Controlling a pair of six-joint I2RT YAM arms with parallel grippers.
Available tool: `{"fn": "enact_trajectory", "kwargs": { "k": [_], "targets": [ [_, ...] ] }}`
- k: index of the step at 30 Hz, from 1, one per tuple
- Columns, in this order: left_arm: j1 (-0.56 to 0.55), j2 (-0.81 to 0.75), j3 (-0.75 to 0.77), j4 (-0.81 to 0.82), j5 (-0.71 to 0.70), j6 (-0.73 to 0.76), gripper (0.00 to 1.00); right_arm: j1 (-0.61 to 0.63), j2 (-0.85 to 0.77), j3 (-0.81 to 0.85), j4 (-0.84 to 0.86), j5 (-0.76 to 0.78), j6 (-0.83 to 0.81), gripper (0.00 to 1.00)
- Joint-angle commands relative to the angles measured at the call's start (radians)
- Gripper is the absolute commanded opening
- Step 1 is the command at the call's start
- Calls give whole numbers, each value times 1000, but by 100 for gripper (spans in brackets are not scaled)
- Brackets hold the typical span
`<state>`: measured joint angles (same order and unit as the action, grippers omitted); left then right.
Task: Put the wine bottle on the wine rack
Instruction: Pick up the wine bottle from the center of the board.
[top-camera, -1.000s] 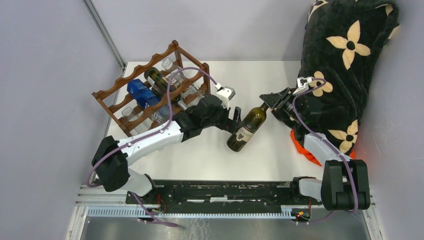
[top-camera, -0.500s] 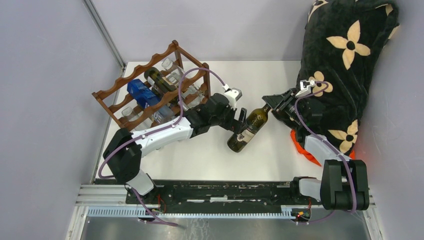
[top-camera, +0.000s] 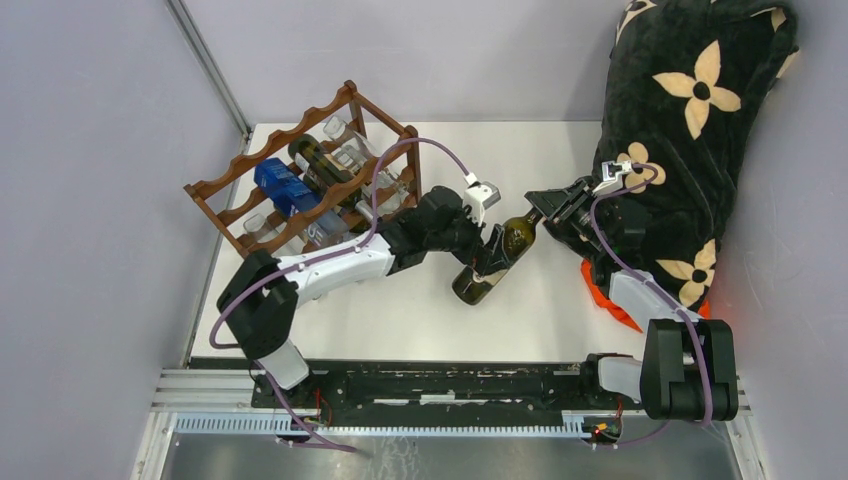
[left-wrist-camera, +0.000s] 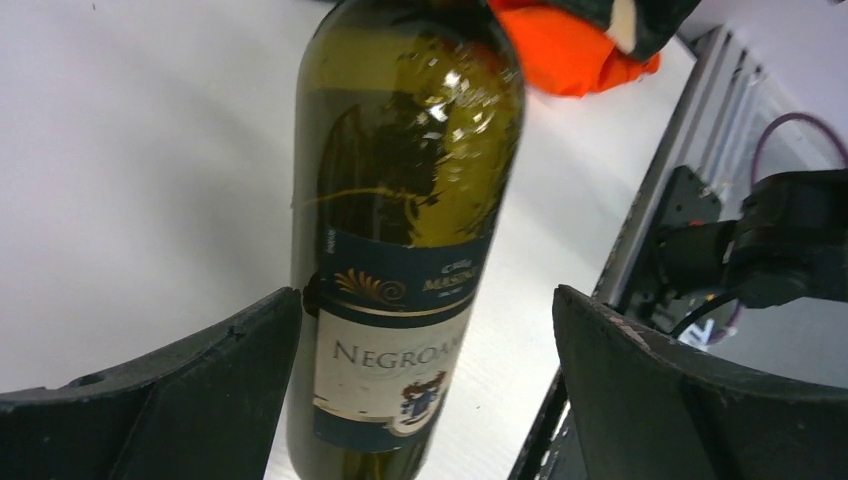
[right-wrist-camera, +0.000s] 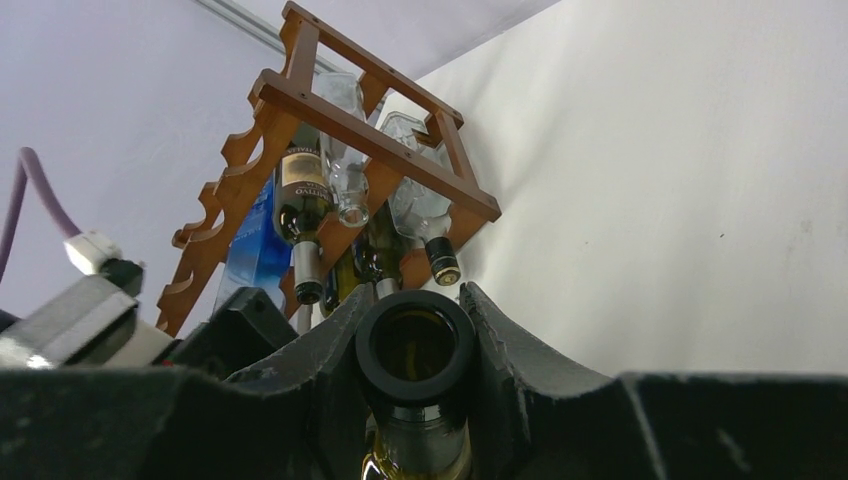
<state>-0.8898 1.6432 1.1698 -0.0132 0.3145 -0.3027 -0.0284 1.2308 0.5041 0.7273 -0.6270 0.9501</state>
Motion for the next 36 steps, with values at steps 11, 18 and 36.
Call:
{"fn": "enact_trajectory", "kwargs": {
  "k": [11, 18, 36],
  "targets": [
    [-31, 68, -41, 75, -62, 198, 100, -5, -31, 60, 100, -18, 127, 0],
    [-35, 86, -82, 149, -75, 207, 94, -2, -29, 52, 96, -22, 132, 0],
    [-32, 76, 13, -60, -95, 365, 2, -3, -12, 13, 59, -75, 36, 54]
  ]
}}
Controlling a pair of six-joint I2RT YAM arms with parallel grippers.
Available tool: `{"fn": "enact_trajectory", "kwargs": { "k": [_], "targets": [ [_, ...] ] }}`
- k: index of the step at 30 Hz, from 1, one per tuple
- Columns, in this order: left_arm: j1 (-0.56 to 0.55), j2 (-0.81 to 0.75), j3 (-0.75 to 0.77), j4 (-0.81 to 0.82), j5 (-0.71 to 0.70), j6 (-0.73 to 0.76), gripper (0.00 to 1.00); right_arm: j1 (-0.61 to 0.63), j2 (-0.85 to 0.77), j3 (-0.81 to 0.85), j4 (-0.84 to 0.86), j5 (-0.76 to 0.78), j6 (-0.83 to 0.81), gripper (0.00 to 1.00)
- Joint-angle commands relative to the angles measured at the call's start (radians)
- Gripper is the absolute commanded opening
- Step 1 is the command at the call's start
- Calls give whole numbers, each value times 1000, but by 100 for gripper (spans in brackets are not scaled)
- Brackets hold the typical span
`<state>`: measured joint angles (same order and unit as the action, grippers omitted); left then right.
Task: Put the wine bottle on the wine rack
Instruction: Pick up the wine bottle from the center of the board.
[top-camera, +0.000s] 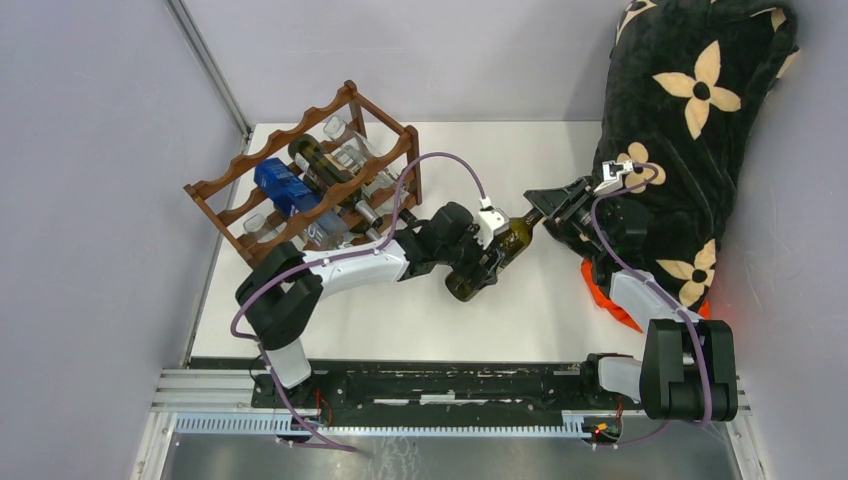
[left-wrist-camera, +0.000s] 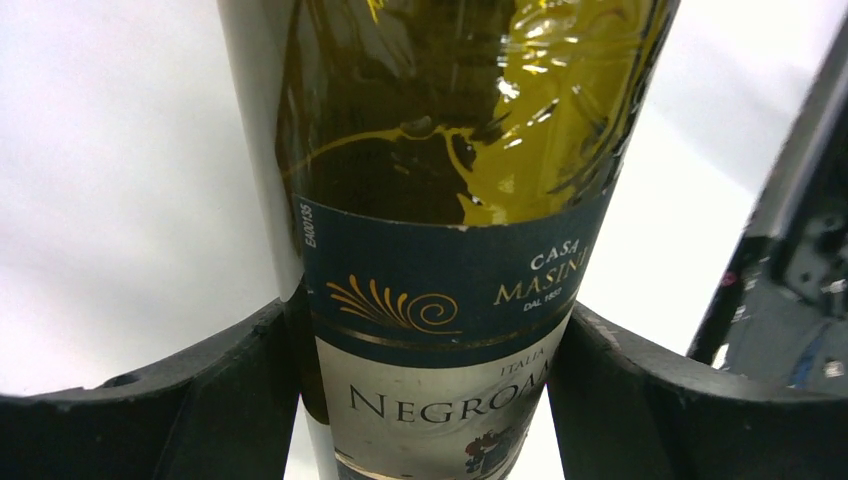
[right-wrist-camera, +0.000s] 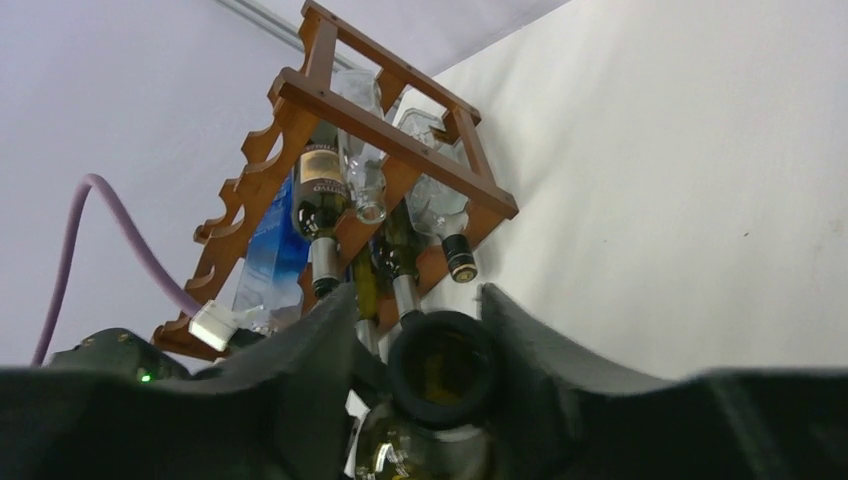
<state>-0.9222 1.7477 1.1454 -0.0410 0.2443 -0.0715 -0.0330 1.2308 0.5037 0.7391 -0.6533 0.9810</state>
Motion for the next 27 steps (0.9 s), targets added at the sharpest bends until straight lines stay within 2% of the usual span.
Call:
{"fn": "enact_trajectory", "kwargs": {
  "k": [1, 4, 8, 11, 15, 24, 27],
  "targets": [
    [2, -29, 41, -46, -23, 147, 2, 1, -8, 15, 36, -62, -10, 61],
    [4, -29, 50, -85, -23, 189, 2, 2, -2, 20, -9, -85, -76, 82],
    [9, -32, 55, -118, -32, 221, 2, 1, -8, 27, -68, -101, -148, 94],
    [15, -38, 52, -139, -38, 241, 2, -3, -17, 38, -121, -120, -211, 98],
    [29, -58, 38, -172, -43, 265, 2, -20, -20, 66, -251, -173, -351, 98],
    [57, -103, 8, -229, -43, 315, 2, -69, -15, 181, -653, -245, -843, 98],
    [59, -106, 5, -243, -39, 330, 2, -85, -5, 202, -723, -272, -954, 98]
  ]
}}
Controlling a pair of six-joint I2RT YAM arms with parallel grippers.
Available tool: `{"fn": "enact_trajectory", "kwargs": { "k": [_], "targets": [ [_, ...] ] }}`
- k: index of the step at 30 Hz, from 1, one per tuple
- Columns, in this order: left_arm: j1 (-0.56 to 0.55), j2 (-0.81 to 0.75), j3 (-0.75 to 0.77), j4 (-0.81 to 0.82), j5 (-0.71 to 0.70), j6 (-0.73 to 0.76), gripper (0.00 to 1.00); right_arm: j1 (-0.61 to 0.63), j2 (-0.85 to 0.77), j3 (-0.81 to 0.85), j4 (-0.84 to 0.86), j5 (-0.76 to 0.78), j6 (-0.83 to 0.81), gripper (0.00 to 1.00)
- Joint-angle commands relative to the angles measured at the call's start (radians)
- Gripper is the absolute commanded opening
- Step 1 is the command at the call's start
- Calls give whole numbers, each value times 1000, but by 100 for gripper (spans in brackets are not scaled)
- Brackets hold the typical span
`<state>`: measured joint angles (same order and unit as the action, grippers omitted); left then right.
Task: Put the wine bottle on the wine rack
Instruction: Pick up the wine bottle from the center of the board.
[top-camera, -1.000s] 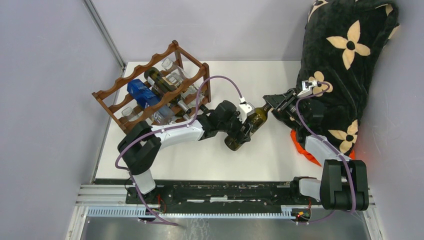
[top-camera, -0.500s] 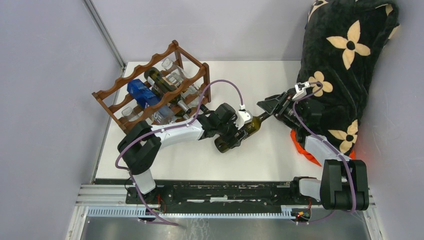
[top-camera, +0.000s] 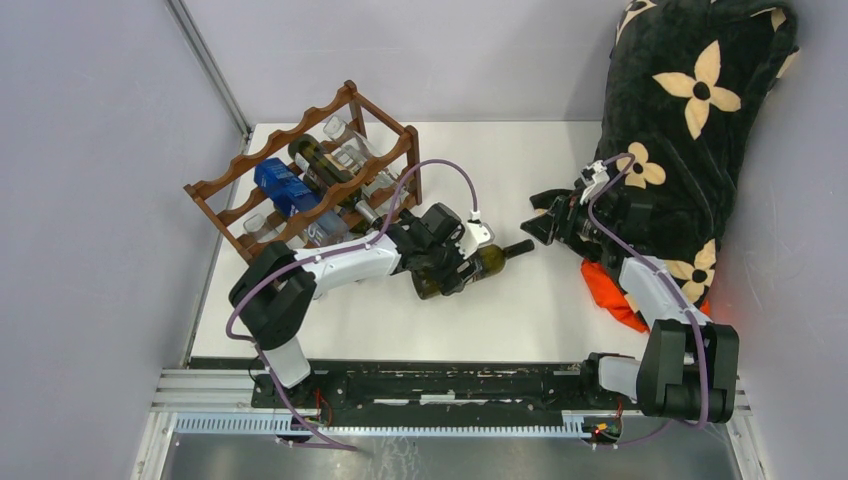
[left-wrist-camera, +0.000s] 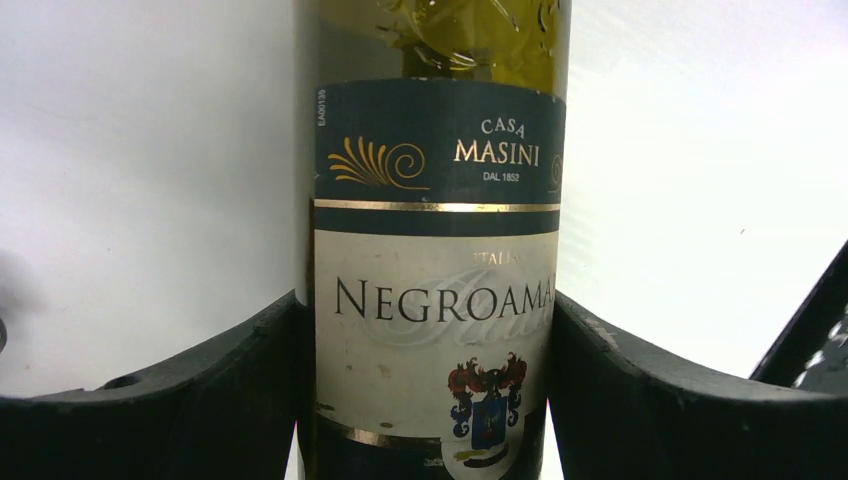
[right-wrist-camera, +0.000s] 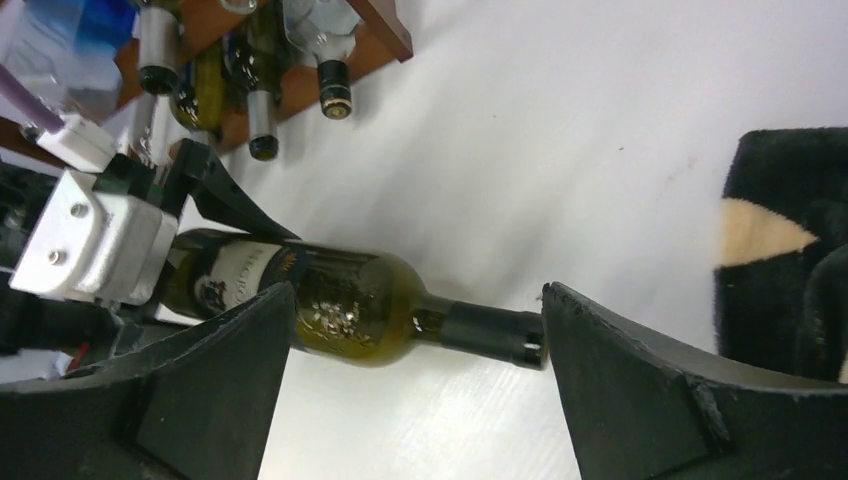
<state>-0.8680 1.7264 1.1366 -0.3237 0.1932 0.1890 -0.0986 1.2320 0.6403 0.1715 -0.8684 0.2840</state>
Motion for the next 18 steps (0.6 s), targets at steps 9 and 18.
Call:
{"fn": "enact_trajectory", "kwargs": {
  "k": [9, 18],
  "targets": [
    [14, -90, 13, 19, 20, 92, 2, -52, 55, 179, -383, -138, -586, 98],
    [15, -90, 6, 5, 26, 128, 2, -51, 111, 242, -679, -340, -1333, 98]
  ]
}}
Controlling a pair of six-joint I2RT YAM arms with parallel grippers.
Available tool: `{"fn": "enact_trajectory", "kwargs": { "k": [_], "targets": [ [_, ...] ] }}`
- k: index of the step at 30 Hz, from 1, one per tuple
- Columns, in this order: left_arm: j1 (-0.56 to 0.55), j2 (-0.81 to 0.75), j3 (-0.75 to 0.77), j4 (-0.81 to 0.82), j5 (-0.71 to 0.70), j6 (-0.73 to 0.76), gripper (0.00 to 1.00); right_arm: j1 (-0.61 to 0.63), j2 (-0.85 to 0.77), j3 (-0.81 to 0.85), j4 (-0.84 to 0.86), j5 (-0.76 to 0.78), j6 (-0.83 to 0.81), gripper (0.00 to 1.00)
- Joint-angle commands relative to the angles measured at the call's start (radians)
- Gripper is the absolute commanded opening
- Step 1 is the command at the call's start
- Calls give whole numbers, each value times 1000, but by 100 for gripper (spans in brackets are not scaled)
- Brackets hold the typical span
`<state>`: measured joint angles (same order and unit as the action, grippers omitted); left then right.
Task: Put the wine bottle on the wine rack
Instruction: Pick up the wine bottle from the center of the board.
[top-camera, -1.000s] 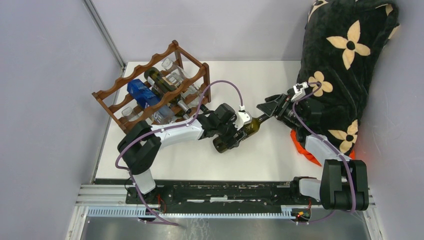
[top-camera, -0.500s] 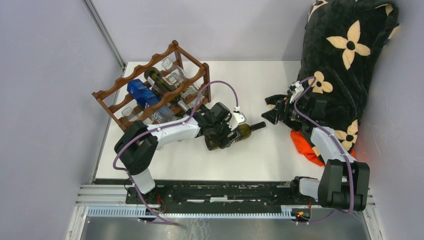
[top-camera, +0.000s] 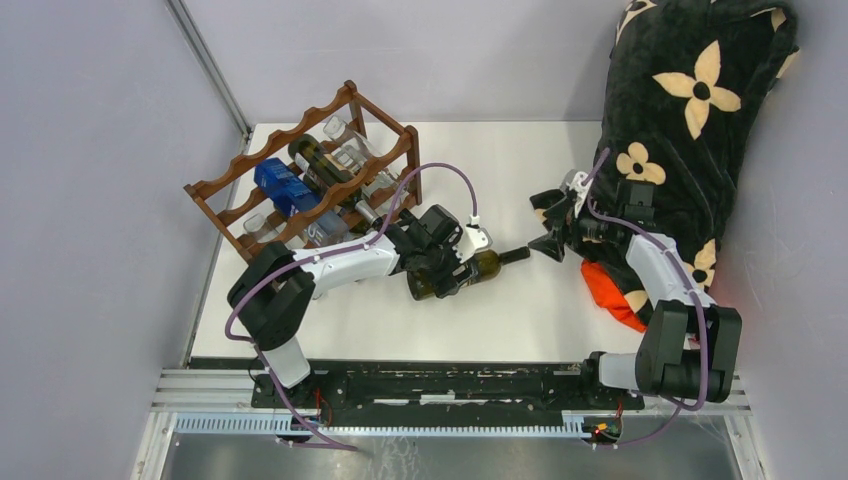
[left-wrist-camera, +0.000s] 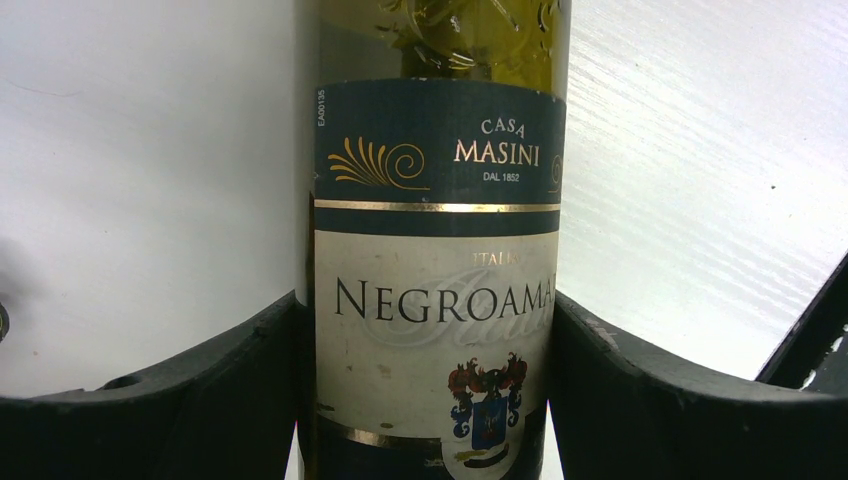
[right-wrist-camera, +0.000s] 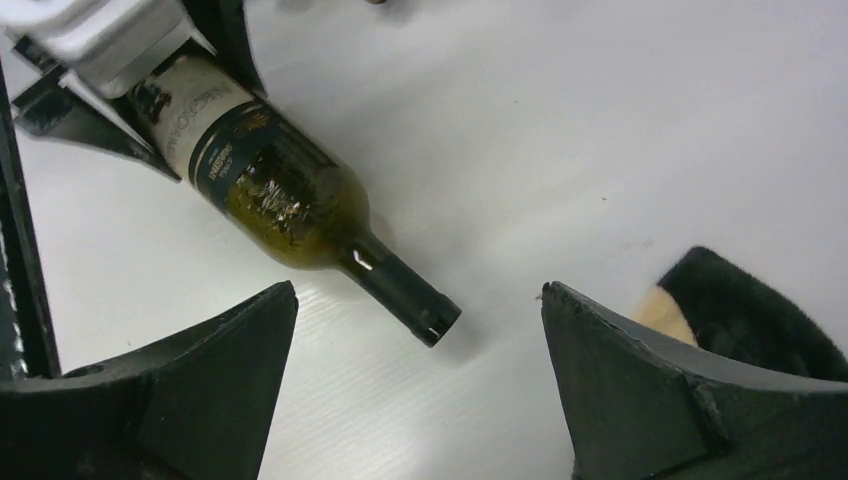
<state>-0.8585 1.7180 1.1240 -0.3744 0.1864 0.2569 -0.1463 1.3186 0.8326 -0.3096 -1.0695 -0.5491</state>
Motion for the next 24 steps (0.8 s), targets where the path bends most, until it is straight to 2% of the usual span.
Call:
{"fn": "enact_trajectory", "kwargs": {
  "k": [1, 6, 8, 11, 16, 18, 21, 24],
  "targets": [
    [6, -81, 19, 55, 34, 63, 2, -4, 39, 65, -300, -155, -672, 98],
    [6, -83, 17, 57, 31, 74, 2, -4, 210, 205, -927, -104, -1551, 98],
    [6, -82, 15, 57, 31, 76, 2, -4, 277, 237, -947, -70, -1528, 98],
    [6, -80, 13, 57, 31, 79, 2, 4, 320, 252, -946, -30, -1581, 98],
    [6, -77, 14, 55, 29, 85, 2, 76, 374, 307, -934, 13, -1578, 96],
    [6, -73, 17, 54, 31, 85, 2, 120, 391, 320, -861, 37, -1470, 91],
    [6, -72, 18, 54, 31, 83, 2, 208, 372, 279, -606, 122, -1193, 92],
    [6, -72, 19, 58, 34, 78, 2, 243, 356, 222, -456, 157, -1109, 93]
  ]
}}
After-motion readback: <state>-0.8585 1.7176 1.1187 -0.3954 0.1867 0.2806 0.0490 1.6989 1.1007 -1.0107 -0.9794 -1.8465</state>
